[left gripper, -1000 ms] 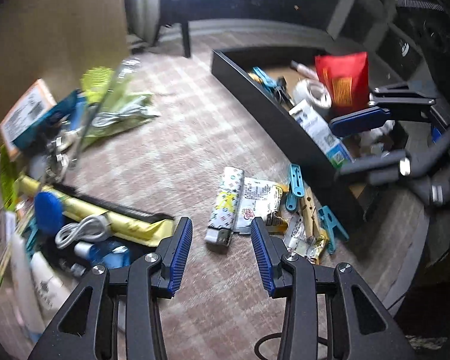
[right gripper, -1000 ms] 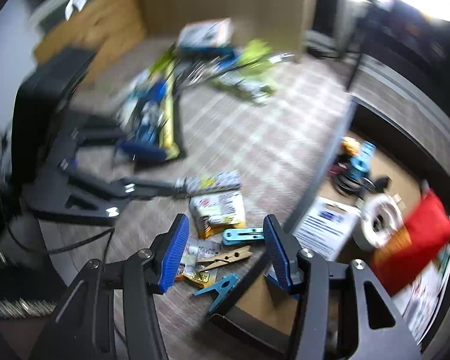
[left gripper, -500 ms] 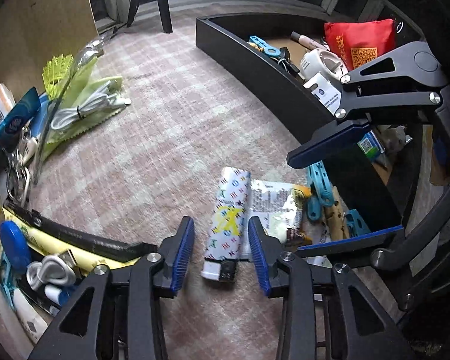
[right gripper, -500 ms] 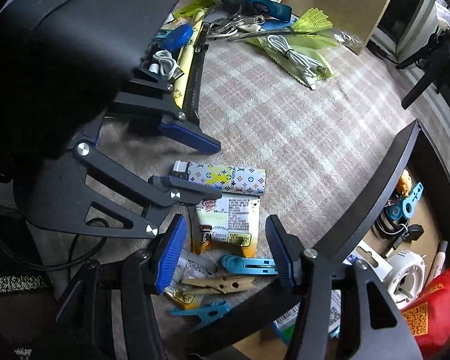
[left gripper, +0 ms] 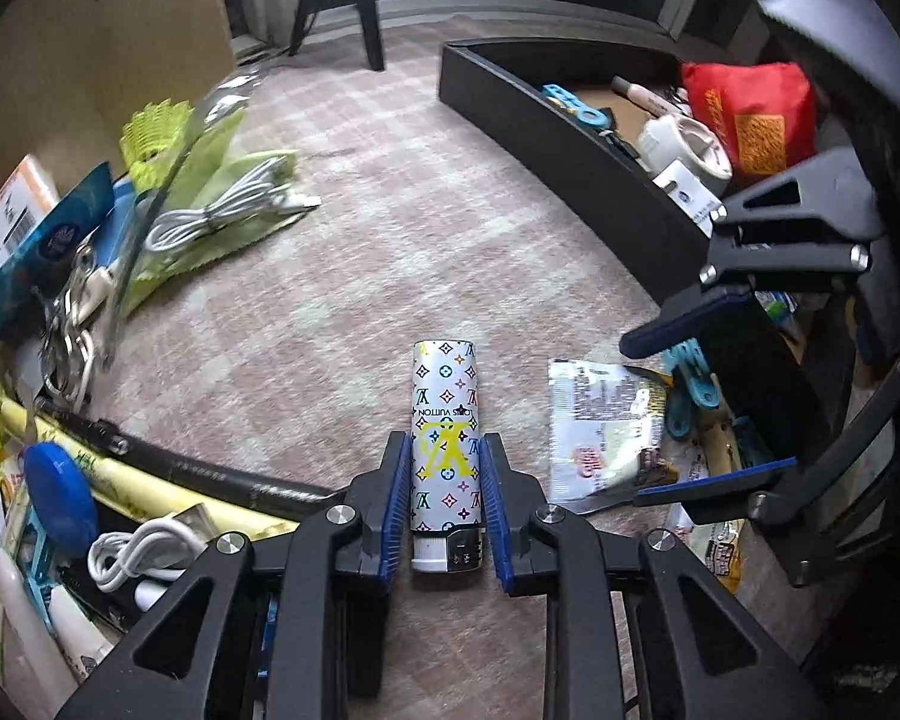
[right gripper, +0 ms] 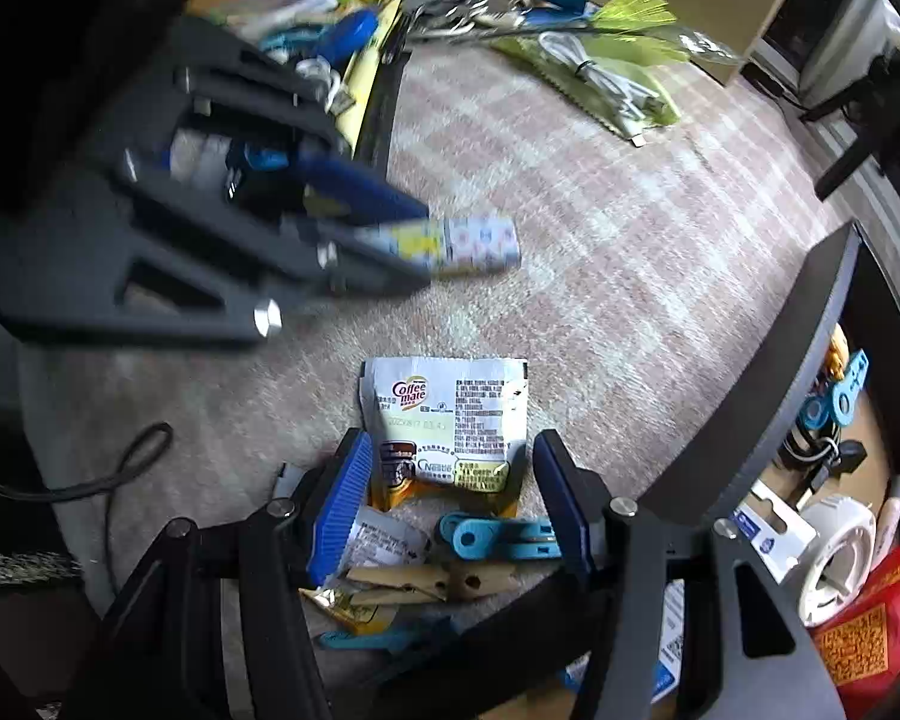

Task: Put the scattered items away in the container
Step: 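Grasp the patterned lighter with the left gripper while the right grasps a Coffee-mate packet, then carry the lighter and packet over the tray while both grippers open to release, then move both grippers back over the pile of items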

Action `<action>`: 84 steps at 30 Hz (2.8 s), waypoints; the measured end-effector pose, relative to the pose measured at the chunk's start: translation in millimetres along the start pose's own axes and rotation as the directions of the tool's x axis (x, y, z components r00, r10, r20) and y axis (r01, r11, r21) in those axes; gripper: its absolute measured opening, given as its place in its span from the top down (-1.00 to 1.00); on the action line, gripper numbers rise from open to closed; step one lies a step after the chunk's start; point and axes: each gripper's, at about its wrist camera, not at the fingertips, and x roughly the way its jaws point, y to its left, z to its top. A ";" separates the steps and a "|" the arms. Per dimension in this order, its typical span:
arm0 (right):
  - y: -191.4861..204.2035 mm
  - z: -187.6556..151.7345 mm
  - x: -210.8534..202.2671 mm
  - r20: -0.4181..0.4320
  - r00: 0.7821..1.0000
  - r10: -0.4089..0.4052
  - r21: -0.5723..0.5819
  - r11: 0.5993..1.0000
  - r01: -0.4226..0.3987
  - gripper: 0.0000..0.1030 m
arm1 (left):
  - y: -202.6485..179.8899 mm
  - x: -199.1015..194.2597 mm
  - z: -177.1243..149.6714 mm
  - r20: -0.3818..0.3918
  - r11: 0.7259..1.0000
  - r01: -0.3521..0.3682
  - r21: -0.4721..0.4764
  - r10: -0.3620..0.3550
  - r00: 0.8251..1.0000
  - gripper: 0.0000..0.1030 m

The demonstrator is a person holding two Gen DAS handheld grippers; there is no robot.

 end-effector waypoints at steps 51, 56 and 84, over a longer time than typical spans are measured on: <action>-198.9 -125.1 -194.6 0.238 0.862 -0.447 0.735 0.664 0.142 -0.14 | -105.8 -36.2 208.5 0.255 0.990 0.093 0.108 -0.118 0.960 -0.04; -177.4 -117.2 -200.8 0.277 0.861 -0.427 0.704 0.700 0.121 -0.14 | -86.8 -59.3 188.6 0.268 0.993 0.072 0.093 -0.094 0.959 -0.03; 22.8 -26.5 -159.6 0.394 0.911 -0.127 0.376 0.926 -0.034 -0.14 | 60.6 -162.3 -104.8 0.163 0.930 -0.175 -0.325 0.237 0.958 -0.03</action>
